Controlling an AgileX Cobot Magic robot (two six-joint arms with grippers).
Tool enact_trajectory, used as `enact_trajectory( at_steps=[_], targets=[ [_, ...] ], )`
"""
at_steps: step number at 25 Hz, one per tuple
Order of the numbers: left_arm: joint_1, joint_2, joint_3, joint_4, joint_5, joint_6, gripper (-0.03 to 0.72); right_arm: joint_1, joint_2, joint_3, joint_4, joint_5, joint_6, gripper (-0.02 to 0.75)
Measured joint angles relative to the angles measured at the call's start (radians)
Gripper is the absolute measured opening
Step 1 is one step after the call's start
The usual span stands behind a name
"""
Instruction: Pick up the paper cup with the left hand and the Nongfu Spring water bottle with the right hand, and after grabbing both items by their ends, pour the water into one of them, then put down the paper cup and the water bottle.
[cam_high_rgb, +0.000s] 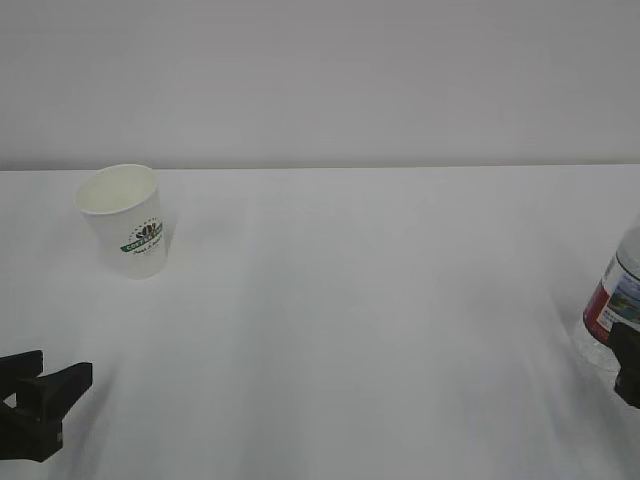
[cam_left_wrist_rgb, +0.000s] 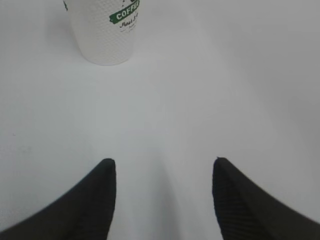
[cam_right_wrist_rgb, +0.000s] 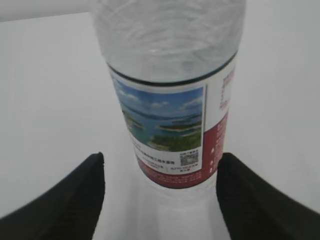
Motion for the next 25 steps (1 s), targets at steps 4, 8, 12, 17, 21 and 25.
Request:
enact_trajectory(
  at_steps=[4, 8, 12, 17, 21, 25],
  targets=[
    [0.0, 0.0, 0.0, 0.0, 0.0, 0.0, 0.444, 0.0, 0.0, 0.0, 0.006, 0.0, -0.011, 0.605],
    [0.0, 0.0, 0.0, 0.0, 0.0, 0.0, 0.444, 0.0, 0.0, 0.0, 0.004, -0.002, -0.048, 0.624],
    [0.0, 0.0, 0.0, 0.0, 0.0, 0.0, 0.444, 0.0, 0.0, 0.0, 0.002, -0.002, -0.088, 0.627],
    [0.0, 0.0, 0.0, 0.0, 0.0, 0.0, 0.444, 0.0, 0.0, 0.0, 0.006, -0.002, -0.101, 0.627],
    [0.0, 0.0, 0.0, 0.0, 0.0, -0.001, 0.444, 0.0, 0.0, 0.0, 0.03, -0.002, -0.102, 0.627],
    [0.0, 0.0, 0.0, 0.0, 0.0, -0.001, 0.444, 0.0, 0.0, -0.007, 0.048, -0.002, -0.102, 0.627]
  ],
)
